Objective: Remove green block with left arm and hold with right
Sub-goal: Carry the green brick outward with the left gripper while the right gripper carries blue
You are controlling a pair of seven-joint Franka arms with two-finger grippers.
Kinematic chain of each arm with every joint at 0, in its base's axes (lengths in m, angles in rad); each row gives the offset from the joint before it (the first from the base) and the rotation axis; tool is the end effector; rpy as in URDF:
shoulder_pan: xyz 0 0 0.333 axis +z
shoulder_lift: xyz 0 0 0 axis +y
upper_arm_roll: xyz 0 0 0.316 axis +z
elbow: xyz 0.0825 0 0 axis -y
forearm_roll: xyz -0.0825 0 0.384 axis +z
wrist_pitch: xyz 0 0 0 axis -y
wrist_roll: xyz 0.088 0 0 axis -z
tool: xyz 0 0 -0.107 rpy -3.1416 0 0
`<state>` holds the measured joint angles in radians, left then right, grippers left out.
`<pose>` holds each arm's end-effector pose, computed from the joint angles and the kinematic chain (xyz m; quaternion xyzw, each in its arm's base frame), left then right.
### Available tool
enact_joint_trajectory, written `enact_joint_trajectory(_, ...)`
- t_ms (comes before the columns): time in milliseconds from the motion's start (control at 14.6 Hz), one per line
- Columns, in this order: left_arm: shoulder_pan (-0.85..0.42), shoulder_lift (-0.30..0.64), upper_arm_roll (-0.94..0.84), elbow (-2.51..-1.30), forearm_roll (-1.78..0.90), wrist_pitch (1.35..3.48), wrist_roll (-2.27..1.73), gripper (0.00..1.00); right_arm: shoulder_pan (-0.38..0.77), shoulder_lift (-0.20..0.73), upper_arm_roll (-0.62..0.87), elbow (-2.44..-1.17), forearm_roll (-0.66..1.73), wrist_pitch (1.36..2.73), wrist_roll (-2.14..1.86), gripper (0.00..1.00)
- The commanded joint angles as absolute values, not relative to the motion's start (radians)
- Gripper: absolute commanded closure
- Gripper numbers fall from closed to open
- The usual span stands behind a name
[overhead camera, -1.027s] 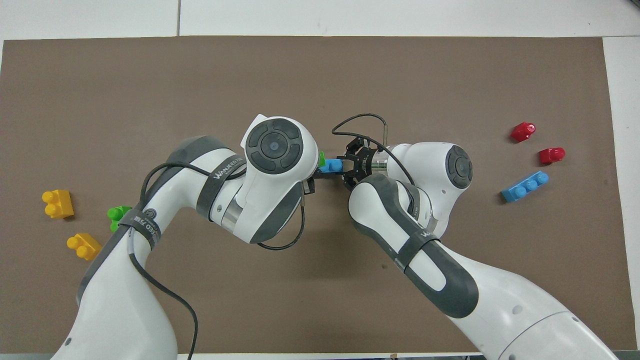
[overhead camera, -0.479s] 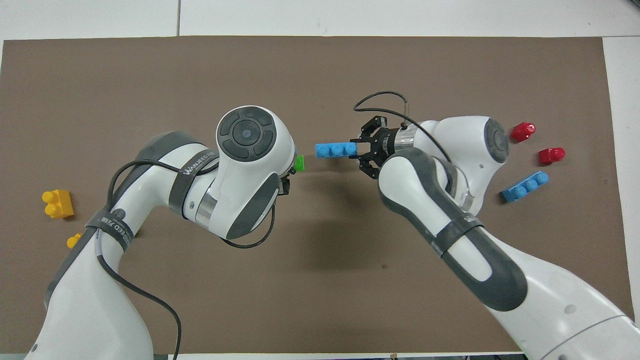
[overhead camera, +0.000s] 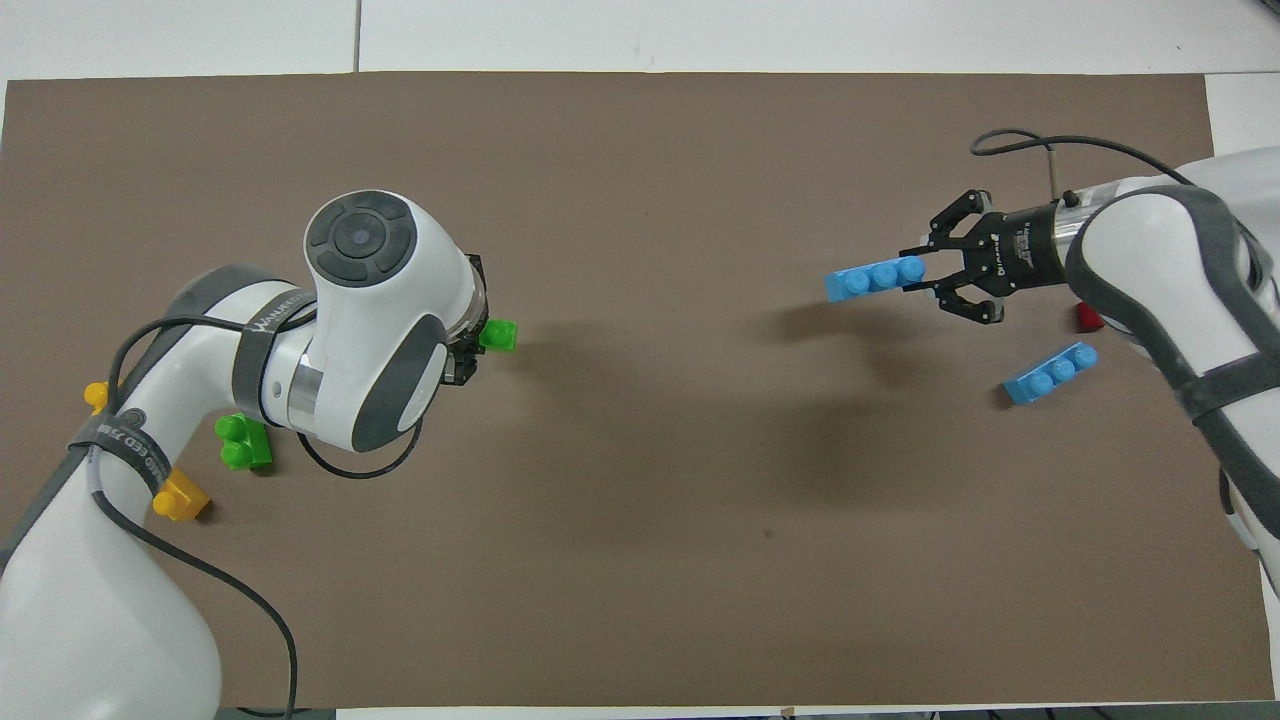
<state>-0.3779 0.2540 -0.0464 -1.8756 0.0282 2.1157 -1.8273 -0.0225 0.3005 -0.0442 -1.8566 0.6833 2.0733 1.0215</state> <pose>0.5617 -0.2507 0.3764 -0.7681 -0.6402 -0.0027 0.0088 0.6238 -0.0075 0.3620 -0.7177 0.6362 0.1630 0.2314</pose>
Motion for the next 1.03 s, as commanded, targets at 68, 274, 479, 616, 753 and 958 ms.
enact_joint_trajectory(68,-0.261,0.206,-0.055,-1.940,0.031,2.121,-1.651,1.00,-0.133,0.333,-0.025,-1.844,0.605,2.031,0.928,1.00)
enact_joint_trajectory(274,-0.187,0.204,-0.055,-1.951,0.029,2.126,-1.511,1.00,-0.178,0.376,-0.025,-1.812,0.569,2.031,0.914,1.00)
enact_joint_trajectory(479,-0.106,0.193,-0.057,-1.992,0.025,2.181,-1.331,1.00,-0.199,0.402,-0.025,-1.796,0.568,2.039,0.881,1.00)
enact_joint_trajectory(616,-0.060,0.190,-0.057,-2.016,0.023,2.207,-1.219,1.00,-0.204,0.431,-0.025,-1.772,0.568,2.042,0.881,1.00)
enact_joint_trajectory(753,-0.011,0.195,-0.057,-2.029,0.020,2.246,-1.111,1.00,-0.212,0.448,-0.025,-1.764,0.572,2.052,0.881,1.00)
enact_joint_trajectory(958,0.049,0.210,-0.057,-2.034,0.020,2.276,-0.990,1.00,-0.207,0.451,-0.025,-1.782,0.583,2.080,0.887,1.00)
